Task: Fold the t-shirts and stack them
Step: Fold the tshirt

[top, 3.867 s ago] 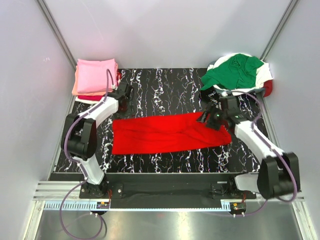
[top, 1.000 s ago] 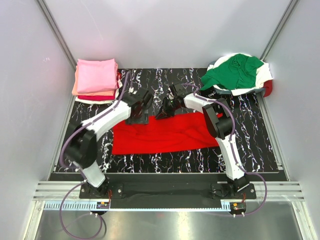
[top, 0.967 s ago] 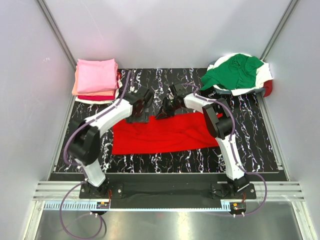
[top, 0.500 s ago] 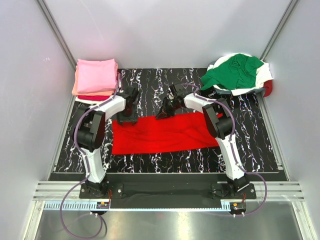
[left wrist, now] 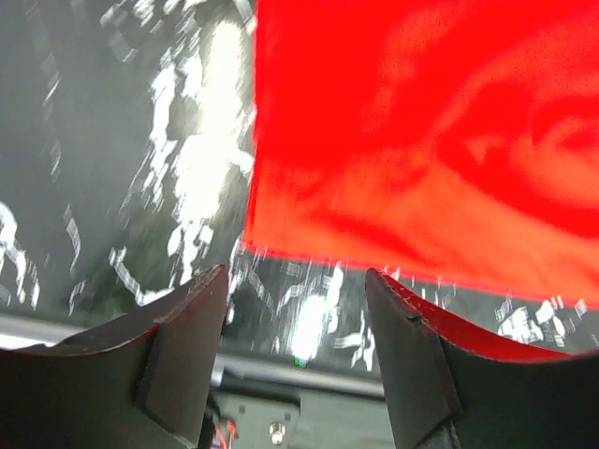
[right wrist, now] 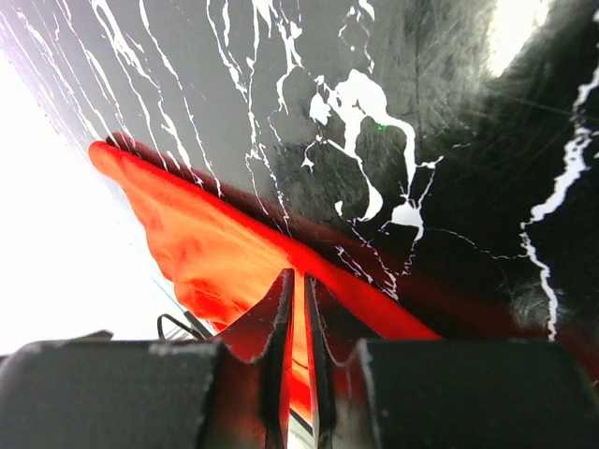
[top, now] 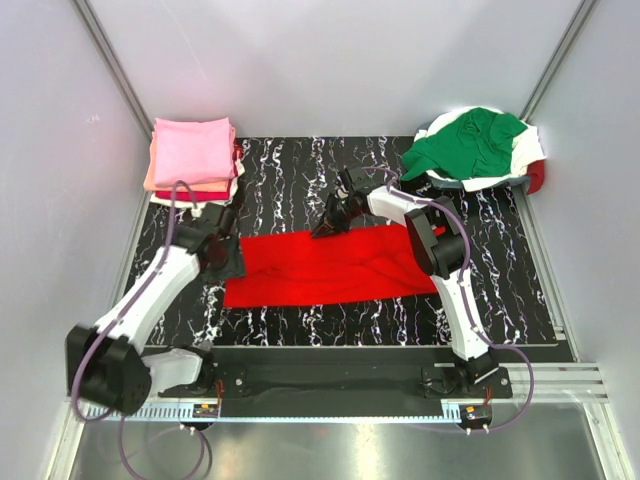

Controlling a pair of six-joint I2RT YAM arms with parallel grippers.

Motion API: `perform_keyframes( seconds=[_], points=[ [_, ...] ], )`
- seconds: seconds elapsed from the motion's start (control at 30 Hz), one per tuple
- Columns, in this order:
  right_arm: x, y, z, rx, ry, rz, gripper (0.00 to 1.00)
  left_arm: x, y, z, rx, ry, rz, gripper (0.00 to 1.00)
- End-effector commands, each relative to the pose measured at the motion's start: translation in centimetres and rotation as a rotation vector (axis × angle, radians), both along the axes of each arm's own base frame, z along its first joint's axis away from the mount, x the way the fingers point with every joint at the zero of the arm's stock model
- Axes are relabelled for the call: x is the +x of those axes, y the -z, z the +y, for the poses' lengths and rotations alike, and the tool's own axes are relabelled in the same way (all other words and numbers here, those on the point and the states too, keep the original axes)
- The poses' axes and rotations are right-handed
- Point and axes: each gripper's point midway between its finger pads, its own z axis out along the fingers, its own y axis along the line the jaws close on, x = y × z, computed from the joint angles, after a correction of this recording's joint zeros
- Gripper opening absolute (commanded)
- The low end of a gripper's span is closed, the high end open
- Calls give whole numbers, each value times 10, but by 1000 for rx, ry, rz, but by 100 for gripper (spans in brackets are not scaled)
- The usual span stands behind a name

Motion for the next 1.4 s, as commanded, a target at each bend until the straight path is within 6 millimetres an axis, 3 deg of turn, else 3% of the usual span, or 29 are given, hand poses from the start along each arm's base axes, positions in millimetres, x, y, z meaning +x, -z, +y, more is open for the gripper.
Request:
perform_keyframes(
  seconds=[0.0,0.13,0.2,0.27,0.3,0.37,0.47,0.5,0.57,0.6,0.67,0.73,0.77,0.9,0.93,1.0,1.03,1.07,1.13,1.17,1.23,1.37],
  points=[
    [6,26,-13,-104,41,3,15,-26,-13,12,1,-68,-8,66],
    [7,20,-11,-88,35,-17,15,-13,-20,5,-31,-74,-63,67],
    [9,-6,-7,-44,16,-71,14,4,-20,-12,-90,-44,-73,65],
    [9,-16,-17,-81,11,-116,14,27,-27,-32,-153,-8,-121,64],
    [8,-34,-23,-84,13,-148,15,34,-23,-42,-153,18,-109,63],
    [7,-45,-44,-127,34,-176,21,60,-39,-64,-182,58,-171,63],
    [-5,-65,-91,-173,107,-199,42,89,-24,-96,-168,128,-138,63],
    [-19,-72,-111,-197,137,-193,47,95,-18,-101,-165,133,-126,63],
    [-23,-73,-153,-260,216,-194,53,114,0,-116,-185,147,-96,61],
    [-35,-77,-170,-285,242,-194,53,120,6,-120,-188,150,-84,61],
    [-45,-75,-203,-341,287,-173,54,137,18,-140,-241,171,-66,60],
    [-58,-75,-218,-372,294,-173,52,154,19,-154,-273,185,-83,59],
    [-58,-74,-223,-386,301,-175,51,156,32,-159,-279,185,-50,59],
    [-58,-68,-221,-385,269,-147,49,173,30,-195,-331,231,-49,58],
    [-57,-66,-222,-393,267,-140,49,186,12,-210,-352,254,-92,58],
    [-56,-56,-231,-454,277,-113,49,190,15,-238,-373,303,-82,58],
    [-56,-52,-235,-479,272,-109,49,201,-5,-255,-409,330,-126,58],
    [-56,-48,-241,-517,280,-107,49,202,6,-268,-426,346,-99,58],
    [-57,-39,-246,-552,269,-87,48,209,-11,-301,-512,391,-133,58],
    [-58,-35,-247,-561,263,-75,47,209,1,-314,-531,401,-110,58],
    [-62,-31,-250,-582,260,-61,46,212,6,-336,-609,411,-97,58],
    [-70,-27,-260,-631,263,-58,46,211,19,-361,-709,419,-66,58]
  ],
)
